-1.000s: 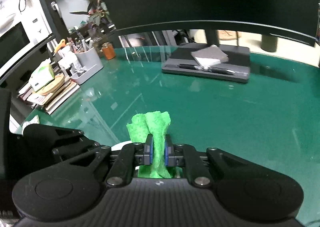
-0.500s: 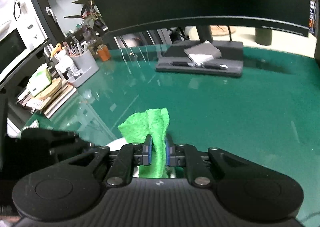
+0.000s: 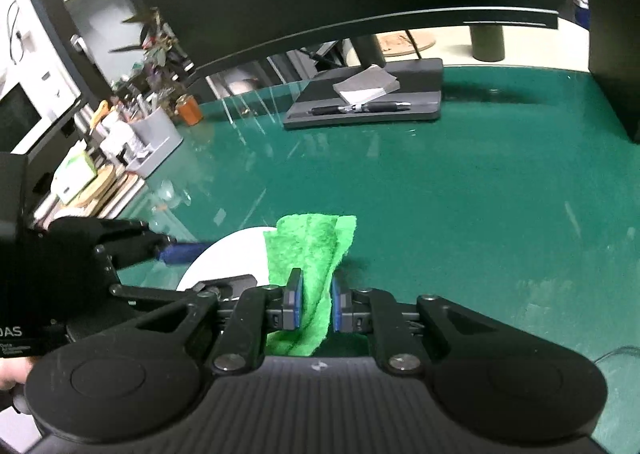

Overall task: Clean bowl
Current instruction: 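Hold the bowl with the left gripper while the right gripper presses the cloth into the bowl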

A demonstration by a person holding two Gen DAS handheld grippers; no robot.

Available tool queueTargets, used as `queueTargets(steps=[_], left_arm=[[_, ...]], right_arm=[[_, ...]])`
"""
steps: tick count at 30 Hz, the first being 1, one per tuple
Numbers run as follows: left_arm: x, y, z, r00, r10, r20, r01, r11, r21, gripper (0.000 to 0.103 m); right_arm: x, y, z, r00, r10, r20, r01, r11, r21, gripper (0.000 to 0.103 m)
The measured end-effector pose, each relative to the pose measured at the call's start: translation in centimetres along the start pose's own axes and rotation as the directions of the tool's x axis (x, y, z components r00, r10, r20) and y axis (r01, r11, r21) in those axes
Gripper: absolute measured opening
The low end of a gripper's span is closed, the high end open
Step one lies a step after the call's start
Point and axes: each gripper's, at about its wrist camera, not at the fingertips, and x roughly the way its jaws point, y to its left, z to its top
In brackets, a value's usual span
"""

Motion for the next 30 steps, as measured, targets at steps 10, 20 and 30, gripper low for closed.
queueTargets(steps=[10,20,30], left_arm=[[0.3,0.0,-1.5,0.998,-0.038,-0.04,0.037,0.999,-0.025,0.025],[0.1,-0.1,-1.7,0.998,-0.026,-0.057,0.023,0.998,-0.064,0.025],[0.0,-0.2,-1.7,0.998,-0.022,-0.066,0.018,0.998,-0.063,0.027]], right_arm=[[1.4,0.1,1.2,1.0,-0.017,0.023,0.018,1.0,-0.011,0.014],[2.3,0.2,1.7,1.0,-0.017,0.019,0.018,0.999,-0.05,0.018],[-0.3,-0.9,0.7,0.997,-0.031,0.07,0.028,0.998,0.049,0.019]])
